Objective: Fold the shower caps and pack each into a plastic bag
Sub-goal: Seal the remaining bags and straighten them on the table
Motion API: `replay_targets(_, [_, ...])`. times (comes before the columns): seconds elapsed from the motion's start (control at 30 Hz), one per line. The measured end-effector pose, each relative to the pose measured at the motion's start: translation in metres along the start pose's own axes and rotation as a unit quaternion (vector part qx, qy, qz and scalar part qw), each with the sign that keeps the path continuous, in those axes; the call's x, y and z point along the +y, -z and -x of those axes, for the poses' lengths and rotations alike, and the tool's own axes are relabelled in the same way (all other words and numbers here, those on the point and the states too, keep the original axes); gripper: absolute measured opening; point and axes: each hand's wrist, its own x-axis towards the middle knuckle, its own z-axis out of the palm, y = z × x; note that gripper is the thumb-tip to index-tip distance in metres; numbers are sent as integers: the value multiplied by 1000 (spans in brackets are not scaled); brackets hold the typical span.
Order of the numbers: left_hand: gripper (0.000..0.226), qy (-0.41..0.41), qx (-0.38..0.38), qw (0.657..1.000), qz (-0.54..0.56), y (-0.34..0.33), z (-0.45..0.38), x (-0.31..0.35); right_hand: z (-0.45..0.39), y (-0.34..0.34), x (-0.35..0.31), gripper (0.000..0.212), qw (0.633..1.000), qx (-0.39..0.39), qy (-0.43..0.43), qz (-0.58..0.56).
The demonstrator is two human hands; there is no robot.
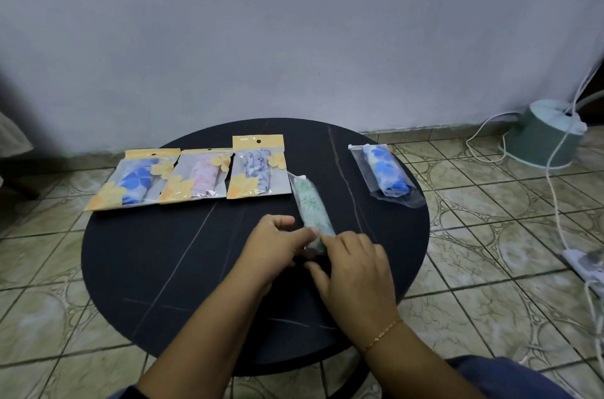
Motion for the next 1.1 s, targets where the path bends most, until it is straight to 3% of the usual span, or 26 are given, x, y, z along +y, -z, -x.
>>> replay_targets(0.13, [35, -12, -46, 998, 45, 2, 4, 2, -8, -2, 7, 11, 998, 37, -35, -33])
replay_targets(0.2, [31, -27, -61, 995, 70, 1, 6, 3, -15, 7, 6, 13, 978, 39, -143, -144])
replay_targets(0.23, [27, -36, -58, 995, 73, 0, 7, 2, -20, 10, 7, 14, 950, 28, -220, -218])
replay_targets(0.33, [25, -19, -45, 993, 108, -7, 8, -2, -28, 14, 10, 20, 797, 17, -417, -437])
replay_targets(0.47, [33, 38, -123, 972, 196, -17, 14, -2, -31, 15, 5, 12, 558, 74, -505, -655])
replay_targets(0.53, [31, 36, -161, 967, 195, -23, 17, -6, -31, 18, 0, 8, 488, 69, -510, -705])
replay_targets(0.6, [26, 21, -164, 966, 199, -28, 16, -8, -31, 19, -2, 8, 452, 66, -519, -723])
replay_targets(0.73, [12, 20, -118, 976, 181, -26, 9, -5, -35, 21, 2, 10, 463, 40, -546, -698])
replay_targets(0.97, [11, 18, -55, 995, 75, -22, 0, 4, -39, 25, 18, 11, 490, -38, -567, -661])
replay_targets(1.0, [11, 15, -46, 997, 53, -21, -1, 4, -41, 26, 20, 8, 514, -45, -562, -646])
replay_targets(1.03, [11, 10, -36, 999, 22, -20, -1, 4, -42, 24, 23, 11, 566, -54, -552, -610])
replay_targets(1.1, [14, -6, -9, 997, -71, -18, -2, 4, -43, 23, 26, 29, 713, -79, -509, -475])
